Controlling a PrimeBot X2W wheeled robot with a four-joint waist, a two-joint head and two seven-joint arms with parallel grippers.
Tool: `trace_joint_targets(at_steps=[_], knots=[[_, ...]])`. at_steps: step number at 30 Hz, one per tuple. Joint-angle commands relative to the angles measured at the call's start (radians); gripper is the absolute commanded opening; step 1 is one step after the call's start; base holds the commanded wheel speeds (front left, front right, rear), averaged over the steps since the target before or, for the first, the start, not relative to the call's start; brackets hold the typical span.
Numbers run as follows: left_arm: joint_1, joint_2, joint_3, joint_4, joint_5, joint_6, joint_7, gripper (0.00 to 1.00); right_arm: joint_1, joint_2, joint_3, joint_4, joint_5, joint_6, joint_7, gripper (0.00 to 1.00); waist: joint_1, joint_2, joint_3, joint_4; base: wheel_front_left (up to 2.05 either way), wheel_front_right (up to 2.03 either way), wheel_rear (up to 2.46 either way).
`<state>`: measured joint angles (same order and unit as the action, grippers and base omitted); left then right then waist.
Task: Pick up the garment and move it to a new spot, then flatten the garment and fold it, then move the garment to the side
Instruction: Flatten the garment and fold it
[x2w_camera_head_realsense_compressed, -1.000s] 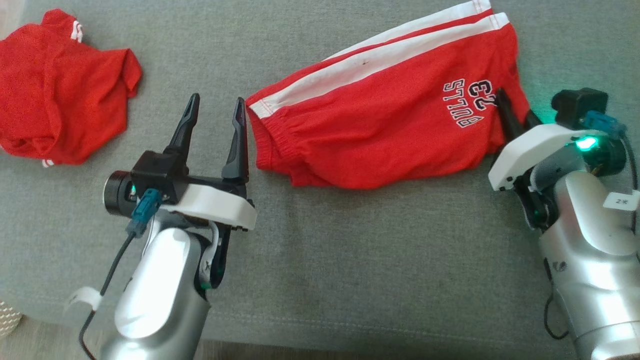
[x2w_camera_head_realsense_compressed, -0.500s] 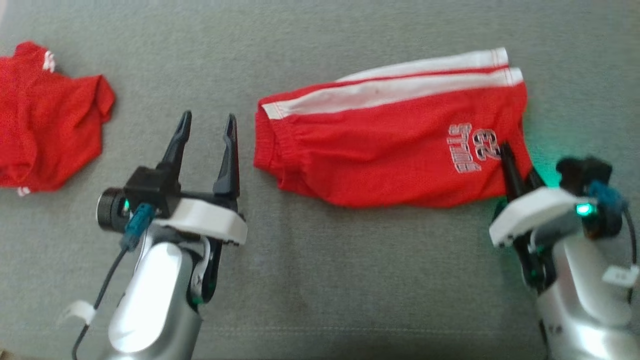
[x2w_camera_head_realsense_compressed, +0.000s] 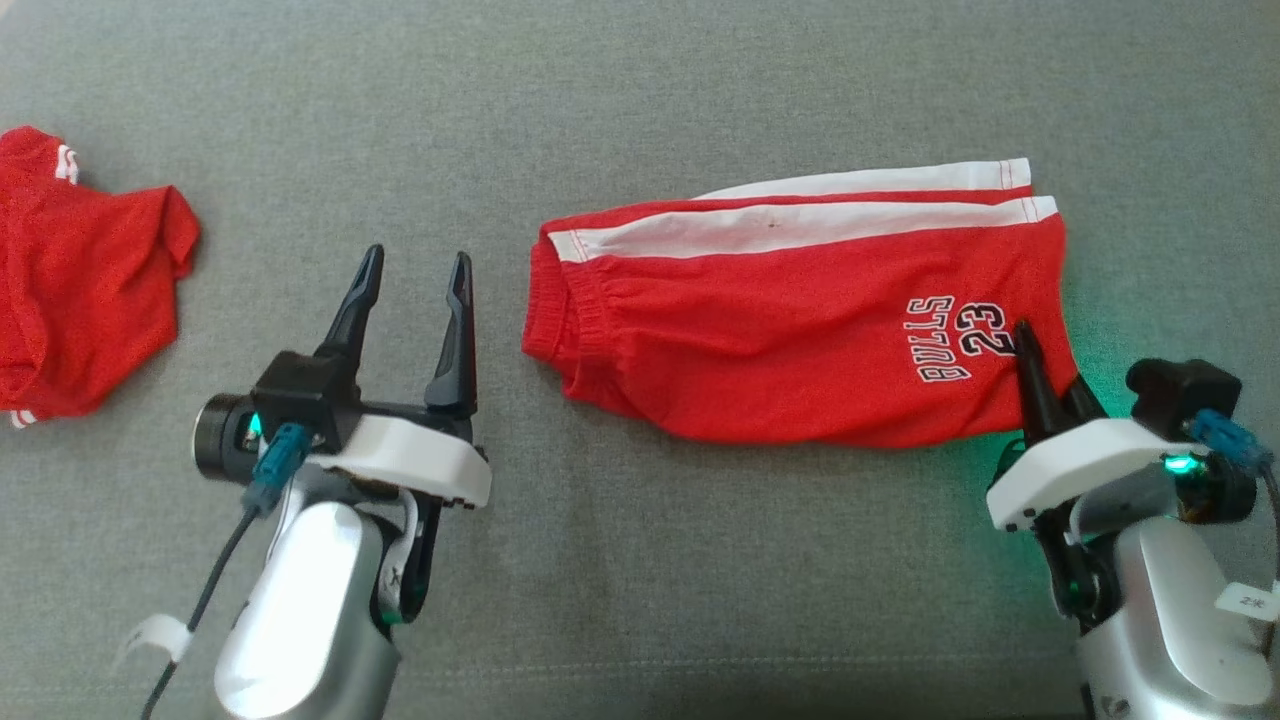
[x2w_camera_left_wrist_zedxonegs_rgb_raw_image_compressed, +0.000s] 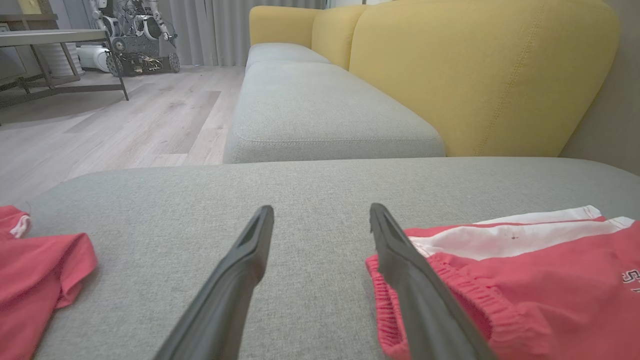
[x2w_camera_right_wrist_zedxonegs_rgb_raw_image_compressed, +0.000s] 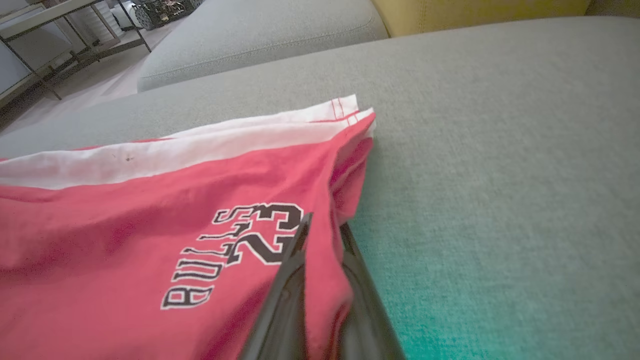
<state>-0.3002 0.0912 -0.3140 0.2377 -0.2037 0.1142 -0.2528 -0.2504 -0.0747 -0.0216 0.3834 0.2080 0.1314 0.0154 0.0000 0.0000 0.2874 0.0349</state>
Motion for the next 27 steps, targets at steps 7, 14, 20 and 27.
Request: trace_joint_targets(at_steps=[7, 14, 20, 27], knots=[[-0.006, 0.022, 0.015, -0.02, -0.002, -0.002, -0.007, 1.0, -0.082, 0.0, 0.151, -0.151, -0.032, -0.001, 0.038, 0.0, 0.0, 0.0, -0.028, 0.014, 0.0, 0.0, 0.0], [-0.011, 0.012, 0.004, -0.01, -0.016, -0.005, -0.008, 1.0, -0.18, 0.01, 0.387, -0.192, 0.023, -0.001, 0.079, 0.0, 0.0, 0.0, -0.042, 0.052, 0.0, 0.0, 0.0], [-0.02, 0.012, -0.003, -0.011, -0.012, -0.004, -0.008, 1.0, -0.202, 0.022, 0.542, -0.106, 0.091, -0.001, 0.077, 0.0, 0.0, 0.0, -0.028, 0.087, 0.0, 0.0, 0.0], [-0.029, 0.011, 0.001, -0.011, -0.012, 0.0, -0.009, 1.0, -0.217, 0.024, 0.62, -0.036, 0.135, -0.001, 0.04, 0.0, 0.0, 0.0, -0.01, 0.096, 0.0, 0.0, 0.0]])
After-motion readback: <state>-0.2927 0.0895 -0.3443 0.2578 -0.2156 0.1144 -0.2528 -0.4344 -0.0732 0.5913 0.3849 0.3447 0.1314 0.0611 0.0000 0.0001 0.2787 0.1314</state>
